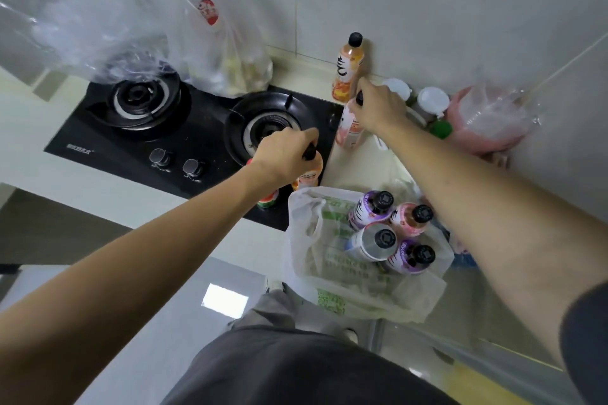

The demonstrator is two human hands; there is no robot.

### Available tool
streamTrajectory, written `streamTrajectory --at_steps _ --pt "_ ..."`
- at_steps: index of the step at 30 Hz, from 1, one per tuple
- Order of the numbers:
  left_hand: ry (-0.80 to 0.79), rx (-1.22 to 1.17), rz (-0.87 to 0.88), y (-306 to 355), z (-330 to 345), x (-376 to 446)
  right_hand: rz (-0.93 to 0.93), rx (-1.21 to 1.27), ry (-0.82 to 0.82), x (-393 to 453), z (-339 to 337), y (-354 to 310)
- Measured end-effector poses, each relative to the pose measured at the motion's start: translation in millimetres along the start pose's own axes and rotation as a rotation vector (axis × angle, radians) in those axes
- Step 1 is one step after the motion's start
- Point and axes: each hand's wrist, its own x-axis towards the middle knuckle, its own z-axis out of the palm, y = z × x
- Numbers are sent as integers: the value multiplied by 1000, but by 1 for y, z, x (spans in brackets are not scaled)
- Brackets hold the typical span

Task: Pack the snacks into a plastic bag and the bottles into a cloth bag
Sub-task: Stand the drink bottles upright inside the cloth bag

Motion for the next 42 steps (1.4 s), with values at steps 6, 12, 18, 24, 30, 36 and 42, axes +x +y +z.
streamTrajectory --at_steps 6,12,18,24,30,36,42 --pt "101 -110 -6 9 -4 -11 -58 117 73 -15 -4 -1" --pt "263 -184 -29 38 -37 -33 -98 248 115 -57 -45 -9" --pt "336 -218 -78 67 -43 -75 -189 327 86 -112 -68 -9" --pt "302 -254 -170 87 -13 -118 -255 359 2 -150 -57 -6" --pt "235 -260 -252 104 22 -139 -319 238 -84 -173 -35 -13" --pt "209 -268 -291 116 53 -145 -316 184 -174 -176 -12 -10" --pt "190 -225 -249 110 73 -136 -334 114 -199 -167 6 -8"
